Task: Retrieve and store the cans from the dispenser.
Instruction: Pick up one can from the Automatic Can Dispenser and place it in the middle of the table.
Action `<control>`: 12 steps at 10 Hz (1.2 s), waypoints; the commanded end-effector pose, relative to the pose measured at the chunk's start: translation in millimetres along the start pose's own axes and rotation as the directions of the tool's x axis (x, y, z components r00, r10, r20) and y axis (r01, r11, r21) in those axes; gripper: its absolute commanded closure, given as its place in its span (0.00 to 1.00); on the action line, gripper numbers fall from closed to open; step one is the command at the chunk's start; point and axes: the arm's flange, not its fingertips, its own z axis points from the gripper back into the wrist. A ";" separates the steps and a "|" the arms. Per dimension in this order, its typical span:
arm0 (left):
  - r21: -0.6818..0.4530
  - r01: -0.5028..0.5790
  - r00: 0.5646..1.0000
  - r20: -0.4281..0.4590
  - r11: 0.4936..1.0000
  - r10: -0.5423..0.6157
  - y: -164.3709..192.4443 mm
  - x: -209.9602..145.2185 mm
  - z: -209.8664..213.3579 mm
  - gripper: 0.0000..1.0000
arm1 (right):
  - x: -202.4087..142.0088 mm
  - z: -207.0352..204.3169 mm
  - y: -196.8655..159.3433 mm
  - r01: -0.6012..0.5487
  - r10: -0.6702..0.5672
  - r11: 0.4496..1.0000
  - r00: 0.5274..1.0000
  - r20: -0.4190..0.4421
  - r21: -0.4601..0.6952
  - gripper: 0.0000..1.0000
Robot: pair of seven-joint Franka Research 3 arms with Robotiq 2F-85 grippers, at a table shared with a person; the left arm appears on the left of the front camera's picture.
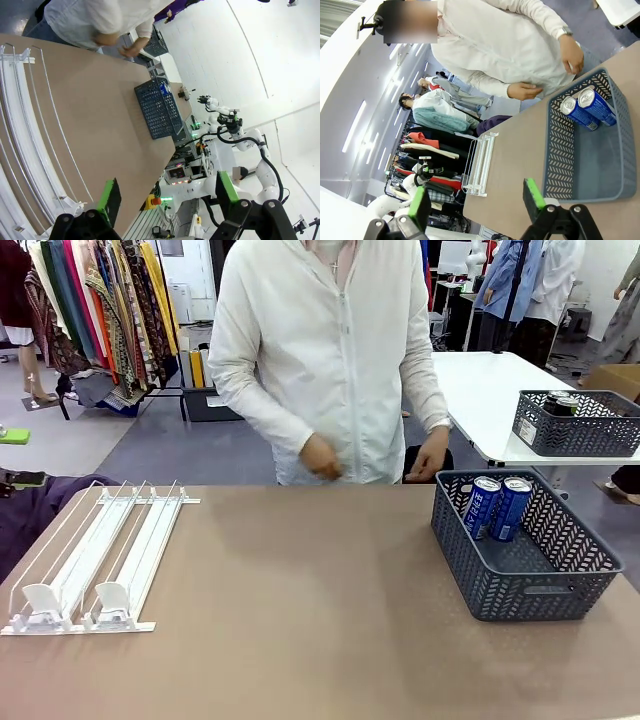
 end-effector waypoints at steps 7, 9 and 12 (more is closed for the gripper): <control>0.012 -0.011 1.000 -0.008 1.000 0.011 -1.8 -2.4 2.0 0.00 | 2.3 -2.7 1.8 -0.016 0.016 0.999 1.000 0.021 0.028 0.00; 0.012 -0.011 1.000 -0.008 1.000 0.011 -1.8 -2.4 2.0 0.00 | 2.3 -2.7 1.8 -0.016 0.016 0.999 1.000 0.021 0.028 0.00; 0.012 -0.011 1.000 -0.008 1.000 0.011 -1.8 -2.4 2.0 0.00 | 2.3 -2.7 1.8 -0.016 0.016 0.999 1.000 0.021 0.028 0.00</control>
